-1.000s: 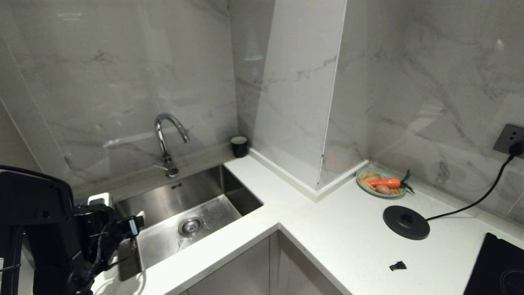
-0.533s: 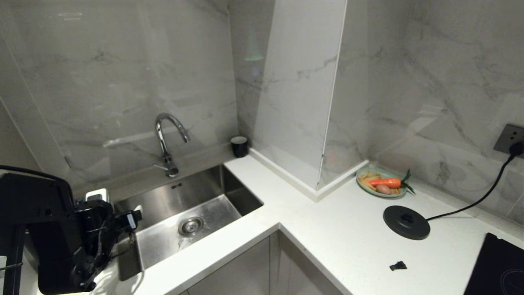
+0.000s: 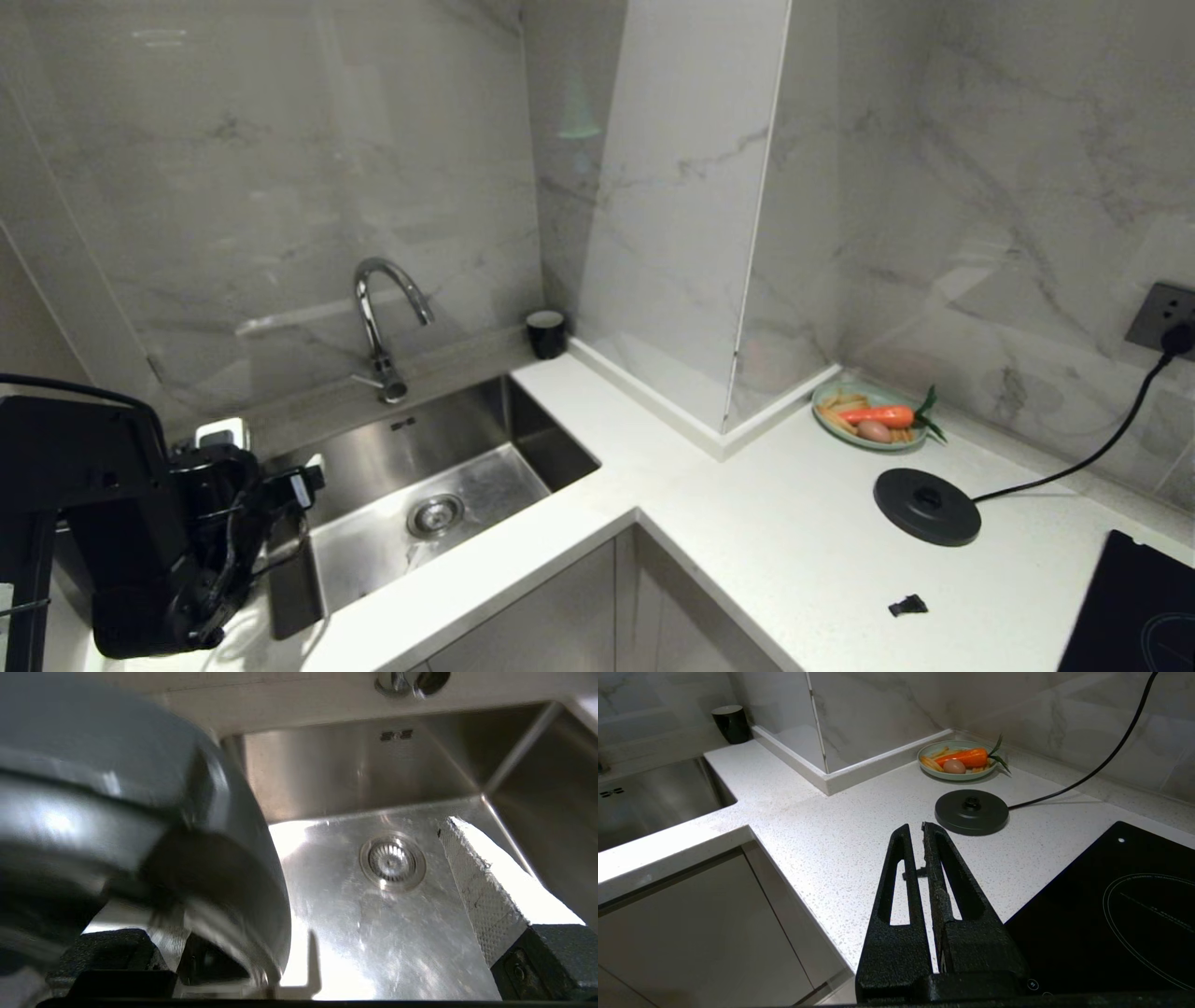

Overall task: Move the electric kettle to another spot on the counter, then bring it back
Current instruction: Grab the kettle

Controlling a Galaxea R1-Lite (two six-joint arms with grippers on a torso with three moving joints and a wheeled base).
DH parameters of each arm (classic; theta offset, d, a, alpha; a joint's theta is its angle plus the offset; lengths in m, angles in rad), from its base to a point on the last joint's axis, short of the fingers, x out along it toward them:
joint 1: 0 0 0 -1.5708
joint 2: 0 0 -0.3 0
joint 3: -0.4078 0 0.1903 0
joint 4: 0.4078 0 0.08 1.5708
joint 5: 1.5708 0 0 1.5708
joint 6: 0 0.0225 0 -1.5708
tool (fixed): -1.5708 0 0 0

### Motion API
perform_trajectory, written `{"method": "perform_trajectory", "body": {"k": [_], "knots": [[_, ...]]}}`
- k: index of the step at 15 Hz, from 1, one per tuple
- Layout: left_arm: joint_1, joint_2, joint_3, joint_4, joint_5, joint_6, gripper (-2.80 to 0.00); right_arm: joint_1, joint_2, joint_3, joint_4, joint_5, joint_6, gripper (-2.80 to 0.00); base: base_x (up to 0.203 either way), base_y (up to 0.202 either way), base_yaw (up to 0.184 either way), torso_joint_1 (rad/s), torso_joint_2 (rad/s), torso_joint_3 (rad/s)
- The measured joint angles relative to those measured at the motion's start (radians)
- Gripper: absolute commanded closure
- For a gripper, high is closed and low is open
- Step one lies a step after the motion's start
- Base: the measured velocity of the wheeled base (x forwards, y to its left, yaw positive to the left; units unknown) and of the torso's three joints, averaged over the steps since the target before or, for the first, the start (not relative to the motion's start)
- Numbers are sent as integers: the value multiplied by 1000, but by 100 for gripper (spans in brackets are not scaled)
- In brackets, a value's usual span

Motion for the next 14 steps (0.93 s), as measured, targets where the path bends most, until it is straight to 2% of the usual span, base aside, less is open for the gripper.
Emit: {"method": "perform_trajectory", "body": {"k": [2, 3, 14], "knots": [[0, -3, -10, 26, 5, 0, -280, 0, 0, 0, 0, 0, 0, 0, 0, 0, 0, 0, 0, 0], [0, -5, -19, 48, 6, 0, 0, 0, 0, 0, 0, 0, 0, 0, 0, 0, 0, 0, 0, 0], [13, -11, -47, 61, 5, 0, 0, 0, 0, 0, 0, 0, 0, 0, 0, 0, 0, 0, 0, 0]]}}
